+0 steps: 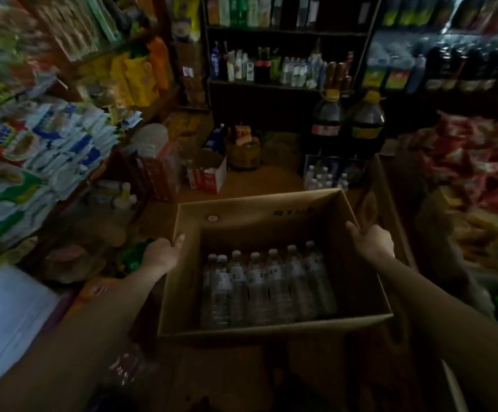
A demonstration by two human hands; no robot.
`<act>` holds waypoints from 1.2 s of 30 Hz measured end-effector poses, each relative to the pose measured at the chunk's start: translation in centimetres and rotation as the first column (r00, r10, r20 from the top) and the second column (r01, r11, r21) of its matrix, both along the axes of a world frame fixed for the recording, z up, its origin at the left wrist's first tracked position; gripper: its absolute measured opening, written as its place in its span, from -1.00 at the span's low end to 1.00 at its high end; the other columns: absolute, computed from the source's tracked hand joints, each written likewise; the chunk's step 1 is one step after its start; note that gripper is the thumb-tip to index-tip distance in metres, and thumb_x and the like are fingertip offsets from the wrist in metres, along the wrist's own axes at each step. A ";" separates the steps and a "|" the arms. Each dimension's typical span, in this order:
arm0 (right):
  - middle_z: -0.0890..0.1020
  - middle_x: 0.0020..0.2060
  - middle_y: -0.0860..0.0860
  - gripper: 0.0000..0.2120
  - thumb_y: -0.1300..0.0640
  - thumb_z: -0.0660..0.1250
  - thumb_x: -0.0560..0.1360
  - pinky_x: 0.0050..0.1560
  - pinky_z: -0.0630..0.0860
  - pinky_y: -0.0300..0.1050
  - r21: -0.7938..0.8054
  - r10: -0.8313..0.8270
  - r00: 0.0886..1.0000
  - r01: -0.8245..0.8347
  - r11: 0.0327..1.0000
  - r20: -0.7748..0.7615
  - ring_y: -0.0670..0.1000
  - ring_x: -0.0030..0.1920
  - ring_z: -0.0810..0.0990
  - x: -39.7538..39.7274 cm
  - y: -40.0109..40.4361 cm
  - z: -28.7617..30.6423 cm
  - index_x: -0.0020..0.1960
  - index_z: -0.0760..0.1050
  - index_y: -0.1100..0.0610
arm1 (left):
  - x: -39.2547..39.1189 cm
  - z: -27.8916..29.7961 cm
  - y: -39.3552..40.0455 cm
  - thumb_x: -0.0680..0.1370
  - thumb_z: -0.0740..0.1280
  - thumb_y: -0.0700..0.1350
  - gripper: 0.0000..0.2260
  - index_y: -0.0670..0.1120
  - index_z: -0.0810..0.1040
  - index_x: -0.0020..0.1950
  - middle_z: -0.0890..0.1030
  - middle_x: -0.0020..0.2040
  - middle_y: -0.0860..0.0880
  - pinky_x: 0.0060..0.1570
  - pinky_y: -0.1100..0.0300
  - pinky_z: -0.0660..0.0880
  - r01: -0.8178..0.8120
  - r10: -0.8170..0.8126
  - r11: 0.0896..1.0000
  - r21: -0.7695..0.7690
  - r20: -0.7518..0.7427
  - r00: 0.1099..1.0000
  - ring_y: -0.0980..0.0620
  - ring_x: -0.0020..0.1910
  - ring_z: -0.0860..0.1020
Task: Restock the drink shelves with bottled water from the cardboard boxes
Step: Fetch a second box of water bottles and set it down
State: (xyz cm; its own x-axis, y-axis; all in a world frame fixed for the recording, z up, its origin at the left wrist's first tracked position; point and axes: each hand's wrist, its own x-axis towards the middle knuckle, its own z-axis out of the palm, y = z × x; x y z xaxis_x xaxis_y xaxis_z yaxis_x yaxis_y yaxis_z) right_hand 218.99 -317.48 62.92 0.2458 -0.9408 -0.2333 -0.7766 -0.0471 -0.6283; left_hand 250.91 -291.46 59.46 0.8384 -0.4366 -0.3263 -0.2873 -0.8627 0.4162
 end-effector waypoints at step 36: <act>0.57 0.12 0.28 -0.44 -0.19 0.10 0.60 0.02 0.41 -0.03 0.268 0.816 0.501 -0.776 0.571 -0.290 0.26 0.14 0.54 84.7 -52.9 -15.2 0.13 0.52 0.32 | 47.8 -11.6 -38.2 0.63 0.15 0.07 -0.53 -0.36 0.53 0.04 0.61 -0.03 -0.34 -0.04 -0.03 0.55 -0.841 0.848 0.520 0.151 -0.205 0.488 -0.30 -0.05 0.60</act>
